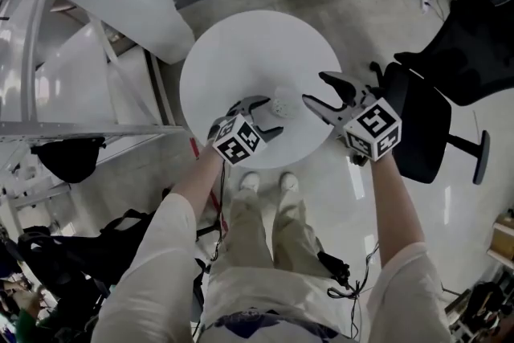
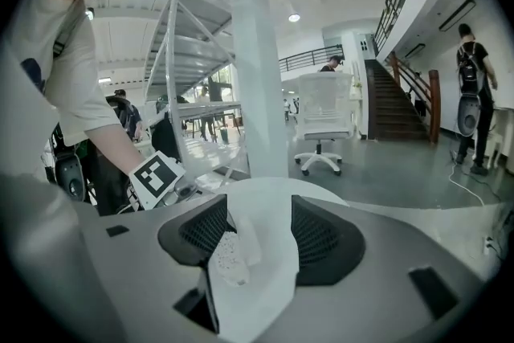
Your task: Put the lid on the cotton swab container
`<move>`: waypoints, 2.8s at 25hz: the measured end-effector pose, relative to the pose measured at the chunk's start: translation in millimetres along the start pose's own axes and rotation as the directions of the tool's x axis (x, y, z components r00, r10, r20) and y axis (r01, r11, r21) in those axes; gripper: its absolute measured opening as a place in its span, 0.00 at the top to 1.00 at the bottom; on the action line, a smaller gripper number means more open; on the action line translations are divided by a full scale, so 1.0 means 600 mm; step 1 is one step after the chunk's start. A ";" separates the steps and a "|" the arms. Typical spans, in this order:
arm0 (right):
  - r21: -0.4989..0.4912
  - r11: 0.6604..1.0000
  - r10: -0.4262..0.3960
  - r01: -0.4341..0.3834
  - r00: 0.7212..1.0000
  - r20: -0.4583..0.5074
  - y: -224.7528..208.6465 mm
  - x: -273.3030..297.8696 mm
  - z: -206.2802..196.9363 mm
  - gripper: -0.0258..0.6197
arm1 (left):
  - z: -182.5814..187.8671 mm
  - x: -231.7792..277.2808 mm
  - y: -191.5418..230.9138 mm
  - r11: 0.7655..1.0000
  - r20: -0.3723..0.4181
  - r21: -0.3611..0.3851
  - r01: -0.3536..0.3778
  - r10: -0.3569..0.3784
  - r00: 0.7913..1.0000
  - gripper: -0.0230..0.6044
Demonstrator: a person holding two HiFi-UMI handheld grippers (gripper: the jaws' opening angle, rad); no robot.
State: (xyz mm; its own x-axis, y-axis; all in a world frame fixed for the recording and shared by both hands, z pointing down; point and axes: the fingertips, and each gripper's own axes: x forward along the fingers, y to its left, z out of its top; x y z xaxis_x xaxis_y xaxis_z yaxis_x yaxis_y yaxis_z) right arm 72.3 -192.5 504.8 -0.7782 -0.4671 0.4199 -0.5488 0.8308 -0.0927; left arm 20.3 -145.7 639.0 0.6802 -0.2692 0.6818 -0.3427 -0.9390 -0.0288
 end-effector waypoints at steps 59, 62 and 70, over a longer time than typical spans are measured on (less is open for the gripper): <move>-0.108 0.957 0.229 -0.271 0.927 -0.296 0.077 0.068 -0.109 0.89 | -0.011 0.023 0.014 0.997 0.029 0.013 -0.074 0.074 0.997 0.58; -0.115 0.951 0.237 -0.286 0.917 -0.320 0.084 0.068 -0.118 0.88 | -0.010 0.024 0.015 0.997 0.033 0.007 -0.078 0.078 0.996 0.58; -0.136 0.938 0.252 -0.320 0.895 -0.367 0.096 0.072 -0.141 0.89 | -0.009 0.026 0.018 0.996 0.037 0.007 -0.083 0.083 0.996 0.58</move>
State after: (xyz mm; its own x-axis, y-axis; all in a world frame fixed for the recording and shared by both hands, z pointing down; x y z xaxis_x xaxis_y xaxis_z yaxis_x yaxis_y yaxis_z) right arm 32.7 -139.1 593.8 -0.7227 -0.0977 0.6842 -0.2246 0.9694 -0.0987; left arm 23.5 -158.6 653.3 0.6732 -0.3541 0.6491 -0.3939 -0.9147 -0.0904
